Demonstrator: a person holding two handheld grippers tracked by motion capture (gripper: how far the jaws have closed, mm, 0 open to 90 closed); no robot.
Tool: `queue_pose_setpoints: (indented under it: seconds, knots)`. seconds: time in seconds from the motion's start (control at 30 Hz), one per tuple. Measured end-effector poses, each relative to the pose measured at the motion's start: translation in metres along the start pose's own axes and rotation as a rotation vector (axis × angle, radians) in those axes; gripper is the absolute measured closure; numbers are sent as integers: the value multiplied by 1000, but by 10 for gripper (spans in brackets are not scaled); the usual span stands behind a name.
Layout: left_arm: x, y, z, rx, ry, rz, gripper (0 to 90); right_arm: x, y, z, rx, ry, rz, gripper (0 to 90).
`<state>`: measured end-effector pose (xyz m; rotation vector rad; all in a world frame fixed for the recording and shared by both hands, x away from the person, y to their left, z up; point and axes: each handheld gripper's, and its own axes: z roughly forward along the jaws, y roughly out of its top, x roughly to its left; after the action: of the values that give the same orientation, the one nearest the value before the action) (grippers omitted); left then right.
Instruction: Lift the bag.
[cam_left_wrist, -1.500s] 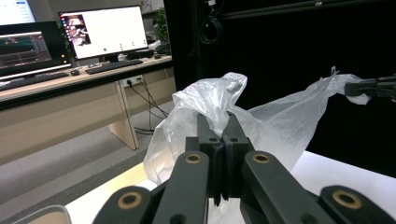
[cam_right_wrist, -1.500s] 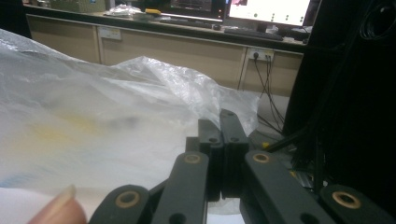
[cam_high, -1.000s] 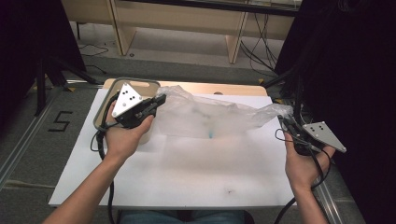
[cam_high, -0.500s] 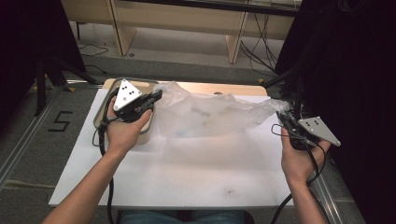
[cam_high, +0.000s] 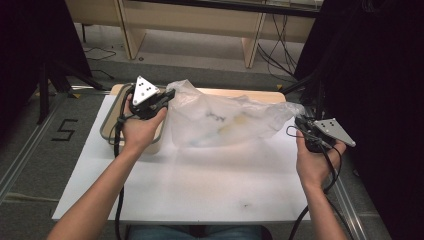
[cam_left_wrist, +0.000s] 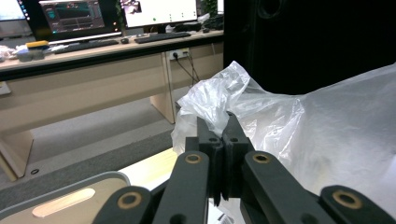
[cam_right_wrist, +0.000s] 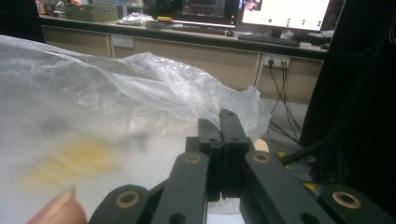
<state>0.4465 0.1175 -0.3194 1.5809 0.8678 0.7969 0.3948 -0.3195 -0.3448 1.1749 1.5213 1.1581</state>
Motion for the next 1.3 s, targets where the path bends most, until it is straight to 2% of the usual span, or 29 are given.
queue_pose_setpoints:
  seconds: [0.4,0.8,1.1,1.3]
  knots:
    - [6,-2,27,21,36,4,888,1,-8,28,34,-12,25,900]
    - [15,-18,57,111,69,-7,886,5,-18,61,103,-22,29,898]
    - [21,-26,71,160,89,-16,876,6,-25,78,162,-20,37,896]
    - [24,-29,75,171,92,-33,835,7,-27,84,189,-16,41,895]
